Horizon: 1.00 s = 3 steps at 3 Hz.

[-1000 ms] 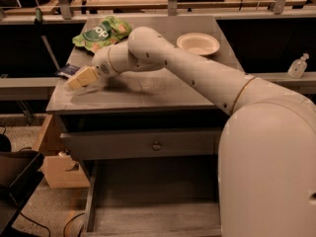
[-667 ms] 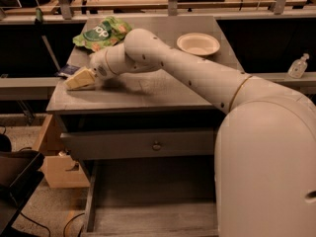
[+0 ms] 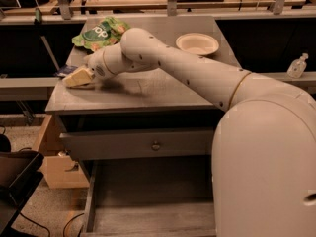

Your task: Place rxbar blueberry into middle drawer

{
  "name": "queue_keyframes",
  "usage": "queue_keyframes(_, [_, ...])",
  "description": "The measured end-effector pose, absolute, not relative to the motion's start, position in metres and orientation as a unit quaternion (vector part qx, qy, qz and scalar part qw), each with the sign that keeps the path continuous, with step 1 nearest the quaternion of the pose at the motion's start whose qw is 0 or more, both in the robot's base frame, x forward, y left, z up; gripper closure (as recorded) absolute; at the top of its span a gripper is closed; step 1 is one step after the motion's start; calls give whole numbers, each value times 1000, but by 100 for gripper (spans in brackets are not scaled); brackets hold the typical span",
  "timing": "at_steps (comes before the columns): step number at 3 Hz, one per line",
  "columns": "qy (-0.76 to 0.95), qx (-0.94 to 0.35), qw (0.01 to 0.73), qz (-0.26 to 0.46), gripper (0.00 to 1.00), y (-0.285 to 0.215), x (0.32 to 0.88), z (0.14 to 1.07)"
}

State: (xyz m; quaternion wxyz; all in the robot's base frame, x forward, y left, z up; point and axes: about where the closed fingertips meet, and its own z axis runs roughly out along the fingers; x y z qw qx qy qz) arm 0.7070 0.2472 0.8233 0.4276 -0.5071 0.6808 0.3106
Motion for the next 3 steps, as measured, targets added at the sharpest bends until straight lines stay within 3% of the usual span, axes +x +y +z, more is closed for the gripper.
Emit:
queue_keyframes(1, [681, -507, 428, 311, 93, 247, 707, 828])
queue_keyframes(2, [681, -507, 427, 311, 100, 247, 707, 829])
queue_keyframes(3, [681, -507, 427, 311, 100, 248, 707, 829])
